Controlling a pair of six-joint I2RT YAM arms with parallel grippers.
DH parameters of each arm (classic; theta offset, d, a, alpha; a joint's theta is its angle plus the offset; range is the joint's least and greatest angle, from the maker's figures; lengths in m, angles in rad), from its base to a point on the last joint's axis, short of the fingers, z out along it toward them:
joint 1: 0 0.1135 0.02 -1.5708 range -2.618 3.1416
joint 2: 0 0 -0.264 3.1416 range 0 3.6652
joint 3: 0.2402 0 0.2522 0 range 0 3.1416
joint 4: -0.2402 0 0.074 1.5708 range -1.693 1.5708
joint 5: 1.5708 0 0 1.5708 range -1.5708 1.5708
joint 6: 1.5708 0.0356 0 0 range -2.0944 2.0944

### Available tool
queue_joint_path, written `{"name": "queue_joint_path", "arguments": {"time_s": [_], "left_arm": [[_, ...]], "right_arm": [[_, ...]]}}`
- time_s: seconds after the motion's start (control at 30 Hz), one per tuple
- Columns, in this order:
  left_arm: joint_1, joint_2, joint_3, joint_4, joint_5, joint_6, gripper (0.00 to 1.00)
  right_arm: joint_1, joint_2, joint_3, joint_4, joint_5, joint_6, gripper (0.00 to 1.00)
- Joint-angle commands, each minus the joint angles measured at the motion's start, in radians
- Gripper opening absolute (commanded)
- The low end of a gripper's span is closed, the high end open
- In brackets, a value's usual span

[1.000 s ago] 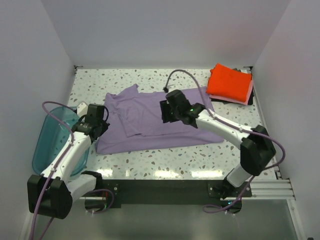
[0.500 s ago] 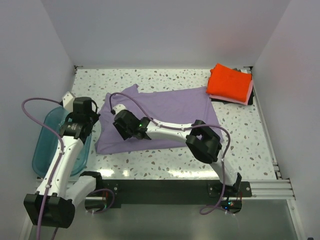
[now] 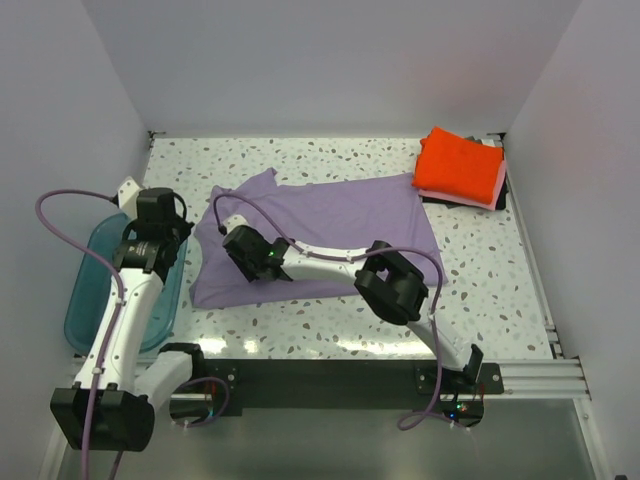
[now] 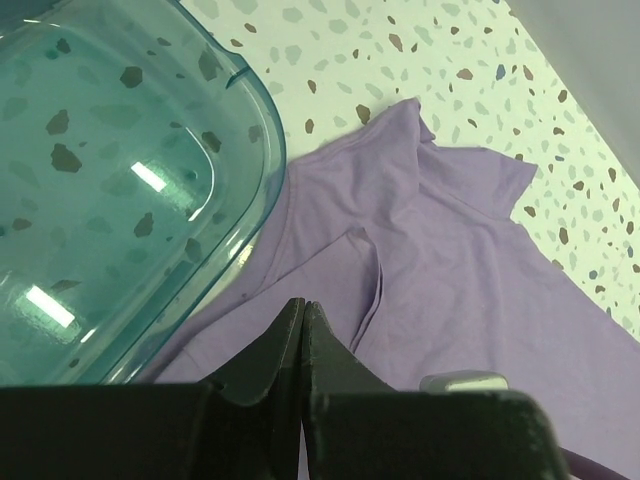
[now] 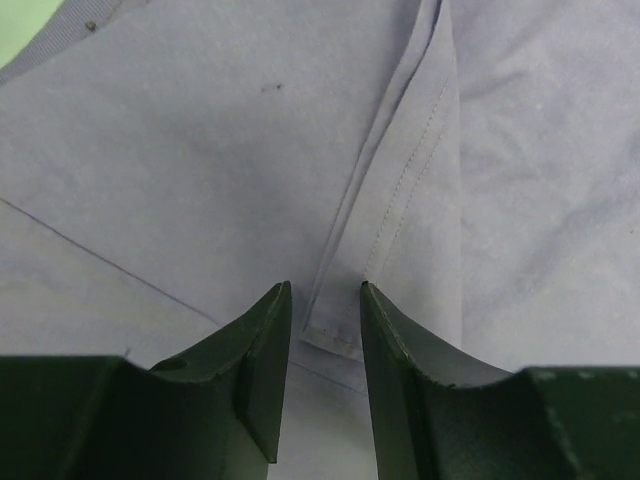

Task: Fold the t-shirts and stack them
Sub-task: Fold the tshirt

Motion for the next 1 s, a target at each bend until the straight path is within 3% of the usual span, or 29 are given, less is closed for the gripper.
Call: {"name": "queue_joint_path", "arguments": {"time_s": [0.0, 0.73, 0.97], "left_arm": [[0.015, 0.001, 0.023, 0.033, 0.02, 0.037, 0.05], [0.046, 0.01, -0.021, 0.064, 0.057, 0.056, 0.05], [0.053, -0.004, -0.02, 0.062, 0.06, 0.058, 0.06]], "right_arm": [[0.013, -0.004, 0.039, 0.004, 0.058, -0.003, 0.37], [0.02, 0.005, 0.016, -0.013, 0.07, -0.006, 0.25], [0.027, 0.005, -0.006, -0.004, 0.087, -0.014, 0.27]]}}
